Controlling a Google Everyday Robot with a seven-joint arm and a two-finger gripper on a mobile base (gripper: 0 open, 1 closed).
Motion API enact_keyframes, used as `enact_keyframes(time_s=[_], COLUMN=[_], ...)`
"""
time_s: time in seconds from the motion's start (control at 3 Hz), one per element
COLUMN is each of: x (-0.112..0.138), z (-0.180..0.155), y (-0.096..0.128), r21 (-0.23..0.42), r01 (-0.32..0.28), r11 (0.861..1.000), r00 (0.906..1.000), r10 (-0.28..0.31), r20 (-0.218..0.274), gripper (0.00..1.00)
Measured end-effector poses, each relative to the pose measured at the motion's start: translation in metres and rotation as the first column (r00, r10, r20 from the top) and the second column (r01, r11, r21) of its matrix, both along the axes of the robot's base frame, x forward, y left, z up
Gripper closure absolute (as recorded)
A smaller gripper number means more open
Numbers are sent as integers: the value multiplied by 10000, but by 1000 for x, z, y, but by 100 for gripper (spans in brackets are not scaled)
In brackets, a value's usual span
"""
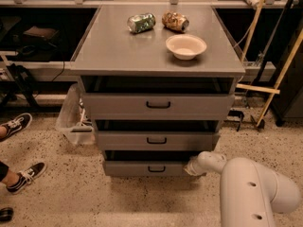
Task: Open bottom drawer
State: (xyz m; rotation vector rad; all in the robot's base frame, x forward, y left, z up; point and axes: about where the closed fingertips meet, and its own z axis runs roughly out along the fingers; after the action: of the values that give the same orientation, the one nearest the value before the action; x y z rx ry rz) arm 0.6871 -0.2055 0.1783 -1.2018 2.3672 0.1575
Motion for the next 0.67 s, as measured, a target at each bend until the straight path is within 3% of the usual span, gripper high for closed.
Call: enact_keyframes(time_s=[0.67], x=[2], z=[4], y=[-4], r21=[0], r01=[-1], r11=[10000], r00=[10000], r10=[1], r20=[-1], gripper=[100])
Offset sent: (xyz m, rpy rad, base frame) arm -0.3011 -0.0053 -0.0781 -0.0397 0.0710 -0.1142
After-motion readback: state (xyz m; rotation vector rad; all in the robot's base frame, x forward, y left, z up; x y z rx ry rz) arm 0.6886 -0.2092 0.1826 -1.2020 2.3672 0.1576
